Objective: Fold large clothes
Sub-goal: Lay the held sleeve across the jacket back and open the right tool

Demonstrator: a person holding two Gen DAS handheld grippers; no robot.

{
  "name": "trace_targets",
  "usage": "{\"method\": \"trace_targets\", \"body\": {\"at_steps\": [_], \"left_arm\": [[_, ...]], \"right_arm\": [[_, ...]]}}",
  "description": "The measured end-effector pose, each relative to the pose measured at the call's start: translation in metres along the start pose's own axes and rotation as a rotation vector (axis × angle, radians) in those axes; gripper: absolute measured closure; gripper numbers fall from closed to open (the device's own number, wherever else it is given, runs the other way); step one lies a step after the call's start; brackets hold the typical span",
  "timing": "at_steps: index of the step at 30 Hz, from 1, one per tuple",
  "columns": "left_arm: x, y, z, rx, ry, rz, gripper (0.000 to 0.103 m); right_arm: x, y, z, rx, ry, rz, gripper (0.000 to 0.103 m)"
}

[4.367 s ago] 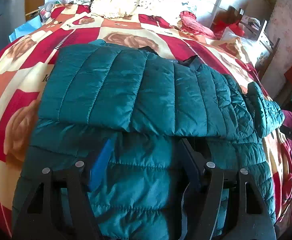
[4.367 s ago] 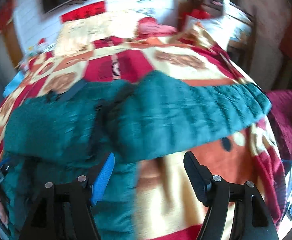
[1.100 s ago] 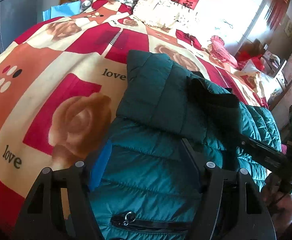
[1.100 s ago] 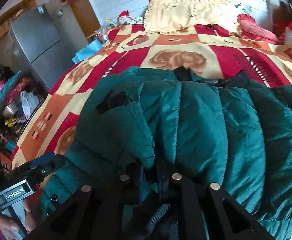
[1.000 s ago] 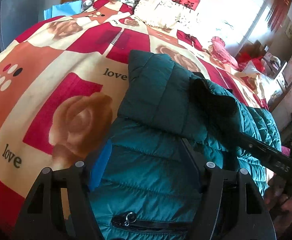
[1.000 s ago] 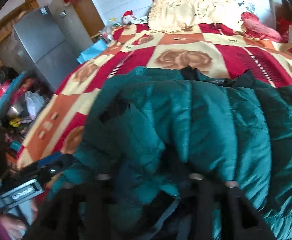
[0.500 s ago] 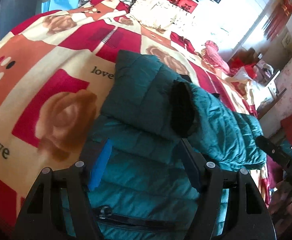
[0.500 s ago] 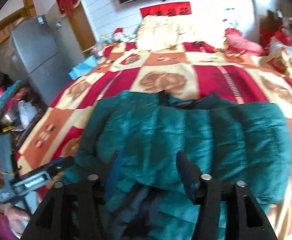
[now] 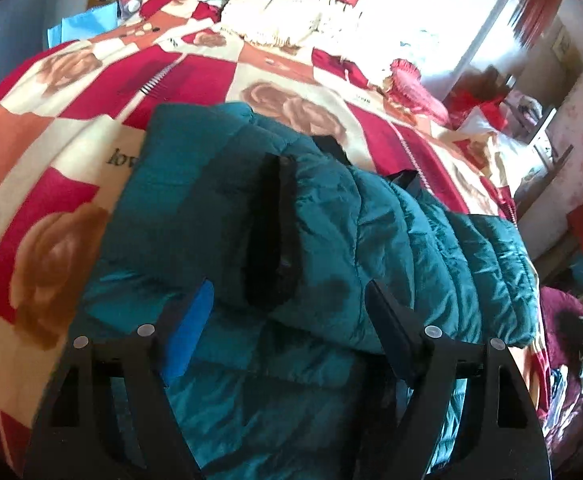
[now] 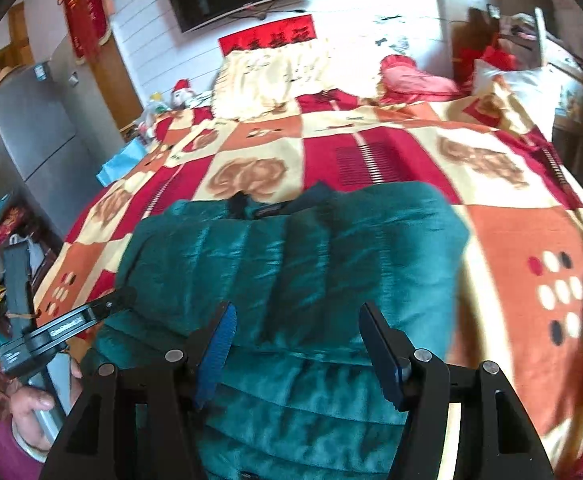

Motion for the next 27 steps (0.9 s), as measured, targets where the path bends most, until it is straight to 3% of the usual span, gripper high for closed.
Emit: {"method": "trace_targets", "body": {"at_steps": [1, 2, 3, 6, 13, 18, 22, 24, 25, 26, 27], "left_arm": [[0.001, -0.002, 0.003, 0.0, 0.012, -0.004, 0.034], [0.003, -0.004, 0.003, 0.007, 0.012, -0.003, 0.06], [0.005, -0.006, 0.002, 0.015, -0.005, 0.006, 0.076], [0.008, -0.02, -0.022, 0.094, 0.006, 0.053, 0.087], [-0.034, -0.049, -0.055, 0.182, -0.06, 0.013, 0.091], [-0.06, -0.046, -0.03, 0.129, -0.125, -0.025, 0.091], [-0.075, -0.043, -0.016, 0.074, -0.116, -0.056, 0.09], [-0.079, -0.043, -0.02, 0.06, -0.146, -0.058, 0.089], [-0.077, -0.042, -0.024, 0.06, -0.157, -0.054, 0.088], [-0.077, -0.043, -0.029, 0.067, -0.161, -0.048, 0.08], [-0.076, -0.042, -0.037, 0.085, -0.159, -0.041, 0.064]], "right_arm": [[0.007, 0.0, -0.005, 0.006, 0.011, 0.01, 0.042], [0.014, 0.0, -0.01, 0.013, 0.025, 0.019, 0.042], [0.02, -0.001, -0.015, 0.02, 0.039, 0.028, 0.042], [0.038, -0.004, -0.025, 0.037, 0.071, 0.065, 0.042], [0.05, -0.017, -0.02, 0.045, 0.087, 0.114, 0.042], [0.03, -0.029, 0.019, -0.002, 0.093, 0.09, 0.042], [0.015, -0.034, 0.073, -0.081, 0.156, 0.055, 0.042], [0.01, -0.029, 0.1, -0.127, 0.203, 0.037, 0.041], [0.007, -0.026, 0.112, -0.139, 0.235, 0.016, 0.041], [0.005, -0.024, 0.117, -0.137, 0.262, -0.003, 0.041], [0.003, -0.024, 0.118, -0.135, 0.278, -0.015, 0.041]]}}
Point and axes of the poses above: each gripper's, at about its wrist camera, not at the fingertips, and z roughly the way its jaws point, x to its right, y to its underside, the point moved 1 cm from there along z, roughly the way its jaws point, and after that the axes turned 11 degrees about -x, right-handed, at the moved point
